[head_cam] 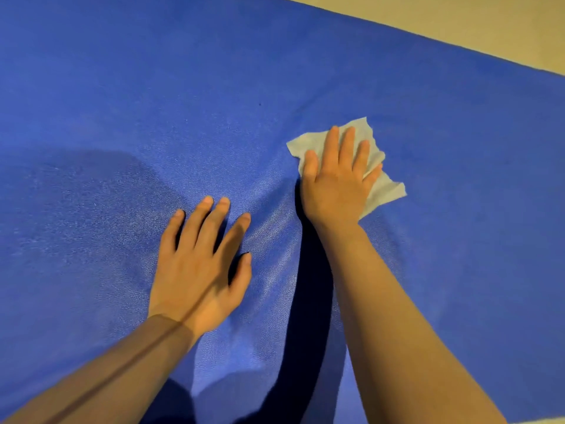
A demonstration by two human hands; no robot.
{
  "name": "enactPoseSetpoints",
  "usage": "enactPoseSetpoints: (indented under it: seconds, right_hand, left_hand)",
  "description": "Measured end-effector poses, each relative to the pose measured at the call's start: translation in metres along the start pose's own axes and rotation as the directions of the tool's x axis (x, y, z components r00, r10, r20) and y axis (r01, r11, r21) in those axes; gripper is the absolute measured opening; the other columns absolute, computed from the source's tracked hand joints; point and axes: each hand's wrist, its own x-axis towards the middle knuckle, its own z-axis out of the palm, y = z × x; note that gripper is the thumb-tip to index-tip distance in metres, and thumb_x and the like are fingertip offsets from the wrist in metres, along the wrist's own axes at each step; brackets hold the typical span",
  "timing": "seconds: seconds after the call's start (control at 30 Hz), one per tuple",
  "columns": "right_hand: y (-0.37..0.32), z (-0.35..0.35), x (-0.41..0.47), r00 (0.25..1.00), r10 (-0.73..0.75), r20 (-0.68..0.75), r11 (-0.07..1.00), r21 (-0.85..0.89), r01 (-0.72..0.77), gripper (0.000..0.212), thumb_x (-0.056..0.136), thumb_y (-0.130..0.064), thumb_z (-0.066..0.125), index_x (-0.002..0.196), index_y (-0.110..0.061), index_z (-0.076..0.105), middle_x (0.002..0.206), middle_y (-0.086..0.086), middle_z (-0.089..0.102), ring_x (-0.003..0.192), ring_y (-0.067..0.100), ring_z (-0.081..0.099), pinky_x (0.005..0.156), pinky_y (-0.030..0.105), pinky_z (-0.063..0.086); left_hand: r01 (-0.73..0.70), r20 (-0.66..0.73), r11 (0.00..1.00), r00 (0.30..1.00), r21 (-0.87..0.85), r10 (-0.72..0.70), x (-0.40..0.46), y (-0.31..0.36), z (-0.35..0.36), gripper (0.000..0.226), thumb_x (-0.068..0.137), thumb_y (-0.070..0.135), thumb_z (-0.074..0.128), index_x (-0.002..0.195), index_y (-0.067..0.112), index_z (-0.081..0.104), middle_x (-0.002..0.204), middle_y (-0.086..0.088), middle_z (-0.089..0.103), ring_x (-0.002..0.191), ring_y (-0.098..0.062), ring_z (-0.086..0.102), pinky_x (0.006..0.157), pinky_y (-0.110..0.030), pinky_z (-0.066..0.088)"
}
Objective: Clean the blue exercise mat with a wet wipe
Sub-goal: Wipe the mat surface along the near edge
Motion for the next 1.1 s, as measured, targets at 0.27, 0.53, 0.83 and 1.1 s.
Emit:
enactPoseSetpoints:
  seconds: [0.27, 0.53, 0.83, 1.1]
  right_hand:
    - [0.047, -0.020, -0.179, 0.981, -0.161, 0.106, 0.975, 0.170, 0.142, 0.058, 0.101, -0.043, 0.030, 0.151, -0.013, 0.036, 0.160, 0.010, 0.028, 0.149, 0.029, 0.021, 0.116, 0.054, 0.018]
    - [0.030, -0.016, -0.208, 0.993, -0.094, 0.077, 0.994, 0.070, 0.089, 0.059, 0.101, -0.053, 0.022, 0.150, -0.022, 0.033, 0.159, 0.003, 0.028, 0.145, 0.028, 0.024, 0.113, 0.056, 0.015]
    - [-0.029, 0.005, 0.004, 0.972, -0.202, 0.120, 0.979, -0.009, 0.205, 0.063, 0.098, -0.055, 0.021, 0.155, -0.028, 0.023, 0.164, -0.004, 0.015, 0.151, 0.022, 0.008, 0.116, 0.059, 0.000]
    - [0.000, 0.000, -0.070, 0.984, -0.172, -0.043, 0.973, 0.146, 0.176, 0.064, 0.098, -0.047, 0.038, 0.152, -0.013, 0.032, 0.160, 0.011, 0.026, 0.146, 0.030, 0.027, 0.116, 0.052, 0.023]
  left_hand:
    - [0.011, 0.010, 1.000, 1.000, -0.010, -0.011, 0.000, 0.000, 0.000, 0.049, 0.091, 0.035, 0.043, 0.129, 0.010, 0.063, 0.139, -0.020, 0.054, 0.134, -0.038, 0.045, 0.109, -0.055, 0.028]
    - [0.006, 0.032, 1.000, 0.999, 0.007, -0.006, 0.000, 0.000, -0.001, 0.049, 0.092, 0.035, 0.043, 0.131, 0.011, 0.061, 0.140, -0.018, 0.052, 0.136, -0.037, 0.044, 0.110, -0.056, 0.030]
    - [-0.020, -0.007, 0.999, 1.000, 0.047, 0.020, 0.000, -0.001, 0.002, 0.048, 0.092, 0.032, 0.045, 0.132, 0.011, 0.061, 0.139, -0.019, 0.054, 0.133, -0.039, 0.047, 0.109, -0.056, 0.031]
    - [-0.014, -0.013, 0.999, 1.000, 0.031, 0.015, 0.001, -0.001, 0.001, 0.048, 0.091, 0.033, 0.045, 0.131, 0.012, 0.061, 0.139, -0.019, 0.054, 0.133, -0.038, 0.046, 0.109, -0.055, 0.030]
